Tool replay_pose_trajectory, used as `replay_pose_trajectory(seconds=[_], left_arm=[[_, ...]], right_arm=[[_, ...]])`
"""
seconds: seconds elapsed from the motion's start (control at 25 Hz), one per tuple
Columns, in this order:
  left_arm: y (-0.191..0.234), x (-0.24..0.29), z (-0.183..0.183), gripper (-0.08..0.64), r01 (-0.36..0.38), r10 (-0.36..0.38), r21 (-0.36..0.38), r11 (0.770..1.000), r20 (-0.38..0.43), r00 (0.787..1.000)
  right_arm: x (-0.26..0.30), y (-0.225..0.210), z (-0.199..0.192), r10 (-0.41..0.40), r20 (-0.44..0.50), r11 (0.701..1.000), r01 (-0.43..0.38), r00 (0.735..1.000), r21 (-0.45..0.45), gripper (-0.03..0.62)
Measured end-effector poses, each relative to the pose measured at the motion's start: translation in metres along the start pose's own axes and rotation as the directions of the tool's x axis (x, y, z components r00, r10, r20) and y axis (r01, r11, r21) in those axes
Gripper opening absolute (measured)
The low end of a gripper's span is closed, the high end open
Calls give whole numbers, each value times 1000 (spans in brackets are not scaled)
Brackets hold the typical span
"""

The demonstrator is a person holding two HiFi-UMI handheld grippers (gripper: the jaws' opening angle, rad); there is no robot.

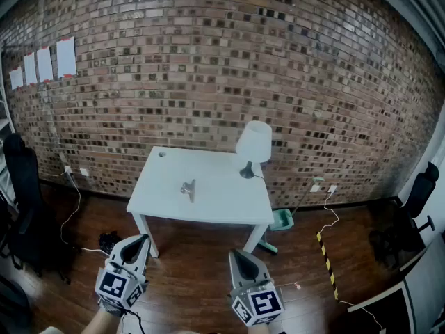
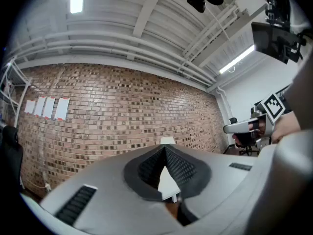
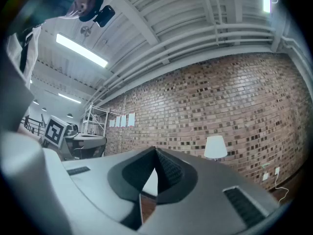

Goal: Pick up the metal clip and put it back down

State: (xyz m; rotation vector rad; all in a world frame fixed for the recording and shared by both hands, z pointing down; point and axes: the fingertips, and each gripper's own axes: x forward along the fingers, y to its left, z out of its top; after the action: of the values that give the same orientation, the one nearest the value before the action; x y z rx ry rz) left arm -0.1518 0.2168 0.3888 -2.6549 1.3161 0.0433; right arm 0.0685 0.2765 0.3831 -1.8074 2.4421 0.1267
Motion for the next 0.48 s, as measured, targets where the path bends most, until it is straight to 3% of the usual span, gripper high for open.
replay_pose_trajectory(seconds=[0.28, 0.48], left_arm=[[19, 5, -1, 17, 19, -19, 6, 1000, 2, 1000], [25, 35, -17, 17, 25, -25, 8, 1000, -13, 1000]], right_arm=[[16, 6, 9, -15, 16, 1000, 15, 1000, -22, -3], [39, -16, -2, -20, 20, 1000, 20, 1000, -18, -3]])
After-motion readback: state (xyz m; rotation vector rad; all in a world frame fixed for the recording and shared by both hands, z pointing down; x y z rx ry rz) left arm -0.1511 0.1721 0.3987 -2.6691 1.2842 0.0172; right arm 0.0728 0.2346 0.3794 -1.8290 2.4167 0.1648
